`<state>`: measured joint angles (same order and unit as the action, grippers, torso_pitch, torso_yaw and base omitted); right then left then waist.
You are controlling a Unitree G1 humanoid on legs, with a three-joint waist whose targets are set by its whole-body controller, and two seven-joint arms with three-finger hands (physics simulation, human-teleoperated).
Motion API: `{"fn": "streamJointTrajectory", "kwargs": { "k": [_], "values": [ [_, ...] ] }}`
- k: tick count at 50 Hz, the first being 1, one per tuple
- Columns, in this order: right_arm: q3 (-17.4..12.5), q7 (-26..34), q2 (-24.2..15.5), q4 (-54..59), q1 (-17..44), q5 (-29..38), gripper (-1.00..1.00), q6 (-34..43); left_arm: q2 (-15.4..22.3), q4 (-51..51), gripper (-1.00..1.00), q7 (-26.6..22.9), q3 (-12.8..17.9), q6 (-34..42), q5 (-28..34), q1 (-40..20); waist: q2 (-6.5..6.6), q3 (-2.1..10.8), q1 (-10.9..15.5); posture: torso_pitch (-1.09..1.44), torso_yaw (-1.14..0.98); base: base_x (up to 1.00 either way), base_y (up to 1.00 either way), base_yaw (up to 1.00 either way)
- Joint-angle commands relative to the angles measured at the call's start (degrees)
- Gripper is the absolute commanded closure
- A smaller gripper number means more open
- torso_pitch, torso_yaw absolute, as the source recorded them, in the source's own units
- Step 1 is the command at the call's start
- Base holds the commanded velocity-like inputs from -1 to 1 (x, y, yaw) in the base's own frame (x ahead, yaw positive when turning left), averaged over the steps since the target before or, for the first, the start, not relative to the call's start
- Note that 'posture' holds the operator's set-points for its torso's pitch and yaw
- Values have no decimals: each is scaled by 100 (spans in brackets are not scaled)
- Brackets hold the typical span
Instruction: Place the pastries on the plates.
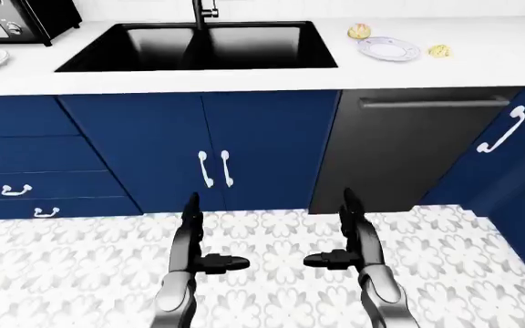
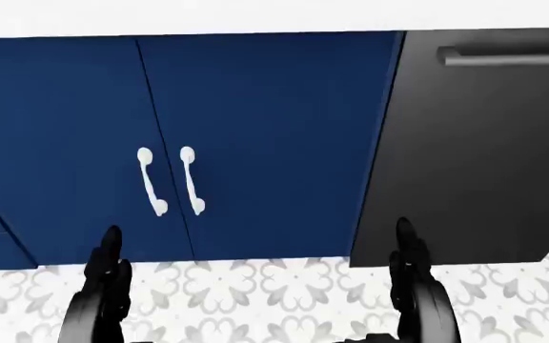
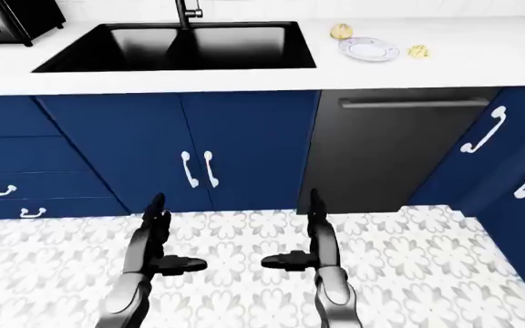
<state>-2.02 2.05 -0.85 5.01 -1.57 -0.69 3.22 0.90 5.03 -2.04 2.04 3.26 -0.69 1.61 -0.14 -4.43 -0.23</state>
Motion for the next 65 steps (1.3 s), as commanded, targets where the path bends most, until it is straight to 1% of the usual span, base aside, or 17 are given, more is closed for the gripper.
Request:
{"fn": "streamJointTrajectory", "kwargs": {
  "k": [1,3,5,7,16,22,28,32,34,39,45,47,50,53,55,56,65],
  "values": [
    [-65,-56,-109,-1216,368,-2,-100,399,122,-1248,-100,59,187,524,-177,-414,-45,5,-12,0,0,0,0,0],
    [-114,-66,-125,-1546,516,-7,-100,765,158,-1449,-100,26,197,792,-173,-502,-7,396,46,0,0,0,0,0],
    [-145,-66,-157,-1877,672,-9,-100,1114,203,-1634,-100,-18,258,1044,-207,-616,-44,137,37,0,0,0,0,0],
    [-204,-62,-175,-2198,771,-42,-100,1352,236,-1847,-100,-19,347,1345,-300,-793,-41,397,48,0,0,0,0,0],
    [-574,-182,-576,-3007,1860,-266,-100,2667,584,-2173,-100,20,551,2365,-368,-2018,-7,610,77,0,0,0,-3,0],
    [-710,-232,-781,-3030,2345,-373,-100,2973,781,-2074,-100,157,626,2579,-432,-2557,333,448,144,0,0,12,-50,0],
    [-786,-288,-911,-3244,2567,-520,-100,3229,924,-2088,-100,261,760,2605,-467,-2762,61,355,288,0,0,25,-65,0],
    [-833,-333,-1003,-3491,2696,-600,-100,3511,1082,-2267,-100,335,833,2747,-490,-2880,-534,513,296,0,0,26,-64,0],
    [-847,-354,-1052,-3507,2800,-615,-100,3582,1157,-2339,-100,362,878,2805,-502,-2961,-399,299,234,0,0,28,-64,0],
    [-899,-388,-1160,-3502,2981,-660,-100,3656,1298,-2349,-100,374,985,2820,-533,-3050,-89,219,109,0,0,30,-64,0],
    [-960,-431,-1238,-3501,3016,-704,-100,3633,1400,-2211,-100,435,1068,2732,-572,-3109,308,356,79,0,0,36,-64,0],
    [-989,-448,-1265,-3555,3031,-729,-100,3687,1424,-2253,-100,457,1067,2770,-589,-3132,288,120,142,0,0,61,-59,0],
    [-1000,-468,-1280,-3594,3036,-763,-100,3732,1456,-2328,-100,478,1089,2822,-614,-3158,259,278,261,0,0,66,-47,0],
    [-991,-457,-1309,-3594,3049,-755,-100,3748,1521,-2409,-100,496,1153,2889,-673,-3202,-85,171,379,0,0,59,-17,0],
    [-1001,-439,-1325,-3622,3061,-756,-100,3753,1552,-2370,-100,497,1155,2825,-647,-3167,-752,360,209,0,0,53,-10,0],
    [-999,-432,-1325,-3630,3060,-759,-100,3758,1552,-2379,-100,506,1162,2827,-652,-3166,-339,187,295,0,0,54,-10,0],
    [-1015,-427,-1330,-3758,3091,-774,-100,3875,1659,-2314,-100,584,1272,2777,-770,-3172,-19,238,-45,0,0,56,-9,0]
  ]
}}
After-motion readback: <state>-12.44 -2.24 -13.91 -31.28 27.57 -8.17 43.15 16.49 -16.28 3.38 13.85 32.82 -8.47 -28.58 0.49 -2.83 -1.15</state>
